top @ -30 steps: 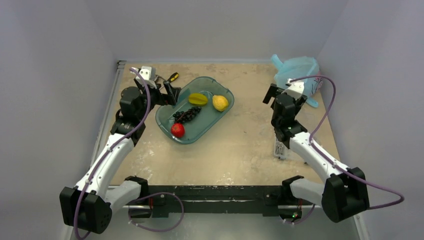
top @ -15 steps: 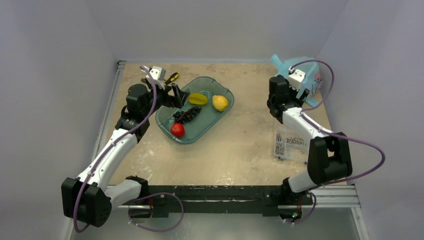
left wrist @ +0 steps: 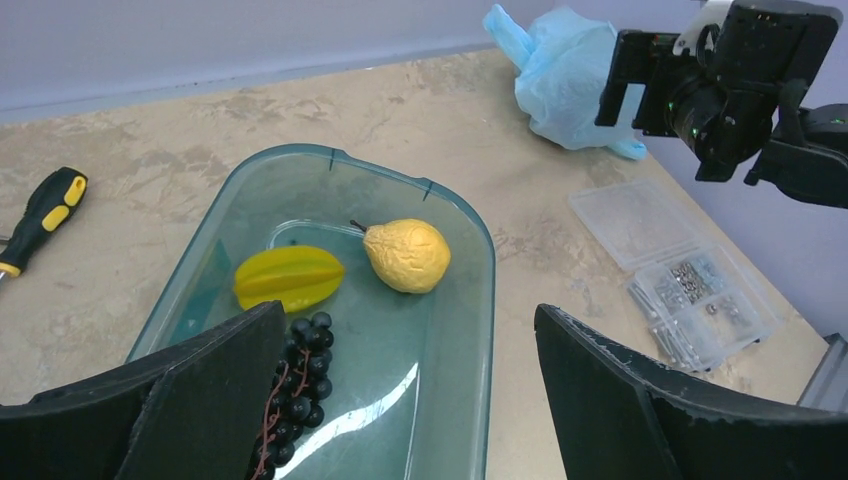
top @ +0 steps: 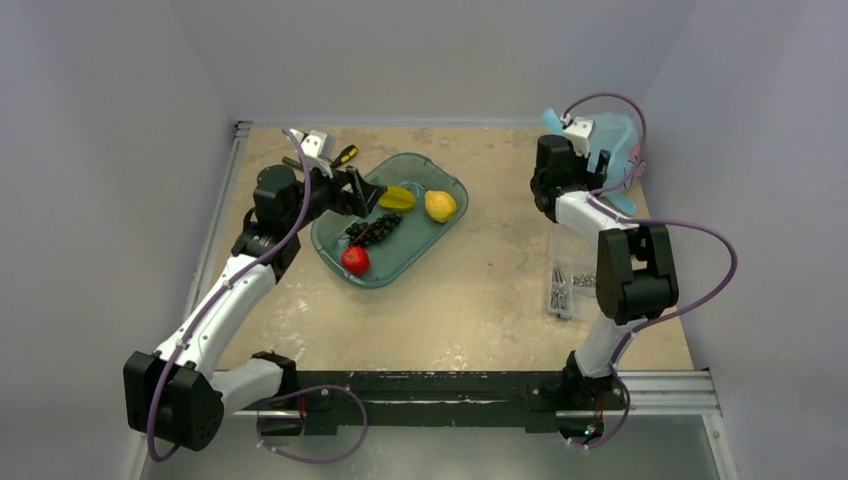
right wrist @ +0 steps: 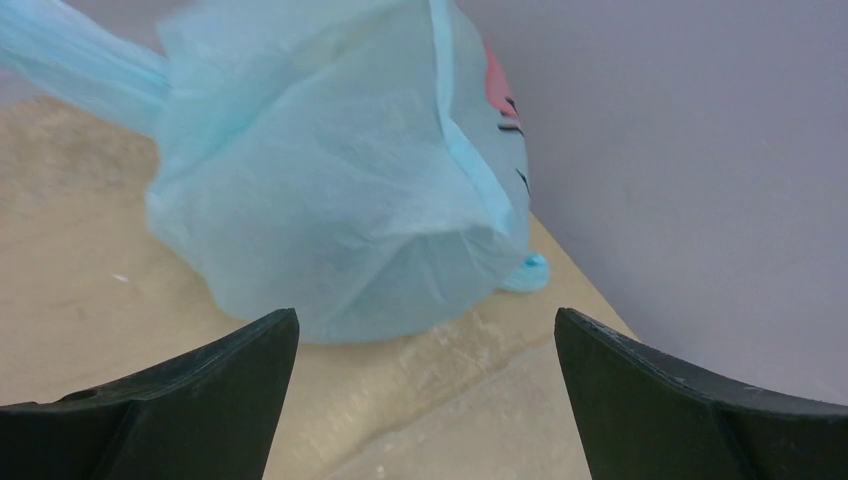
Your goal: Take the fake fruits out of the plastic bag
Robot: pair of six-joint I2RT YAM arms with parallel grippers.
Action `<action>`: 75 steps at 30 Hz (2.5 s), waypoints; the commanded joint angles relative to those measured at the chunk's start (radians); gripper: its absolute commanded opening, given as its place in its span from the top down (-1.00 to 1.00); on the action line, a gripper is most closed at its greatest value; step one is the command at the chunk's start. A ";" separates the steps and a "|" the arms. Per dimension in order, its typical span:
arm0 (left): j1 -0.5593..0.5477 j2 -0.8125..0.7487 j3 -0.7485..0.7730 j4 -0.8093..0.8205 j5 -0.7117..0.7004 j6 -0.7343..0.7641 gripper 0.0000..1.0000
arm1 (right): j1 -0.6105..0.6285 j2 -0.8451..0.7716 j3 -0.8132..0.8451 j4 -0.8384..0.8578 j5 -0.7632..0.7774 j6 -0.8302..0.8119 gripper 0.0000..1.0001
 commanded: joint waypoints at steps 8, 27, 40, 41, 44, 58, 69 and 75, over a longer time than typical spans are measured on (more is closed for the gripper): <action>-0.006 0.003 0.044 0.049 0.061 -0.034 -0.91 | 0.012 0.199 0.340 0.272 -0.192 -0.237 -0.98; -0.035 0.072 0.069 0.012 0.070 -0.018 -0.89 | 0.025 0.802 1.017 0.296 0.062 -0.777 -0.24; -0.058 0.073 0.082 -0.033 0.040 0.027 -0.87 | 0.076 0.498 0.958 -0.137 -0.312 -0.265 1.00; -0.058 0.074 0.082 -0.033 0.040 0.027 -0.87 | 0.076 0.449 0.936 -0.163 -0.381 -0.188 1.00; -0.058 0.077 0.085 -0.035 0.042 0.025 -0.86 | 0.069 0.311 0.866 -0.243 -0.519 0.025 1.00; -0.061 0.093 0.103 -0.061 0.066 0.026 -0.86 | -0.100 0.007 0.228 -0.064 -0.833 0.512 1.00; -0.069 0.109 0.114 -0.059 0.091 0.018 -0.82 | -0.114 -0.047 -0.014 -0.083 -0.849 0.455 1.00; -0.072 0.104 0.117 -0.057 0.110 0.010 -0.82 | -0.098 -0.216 -0.155 -0.135 -0.886 0.470 1.00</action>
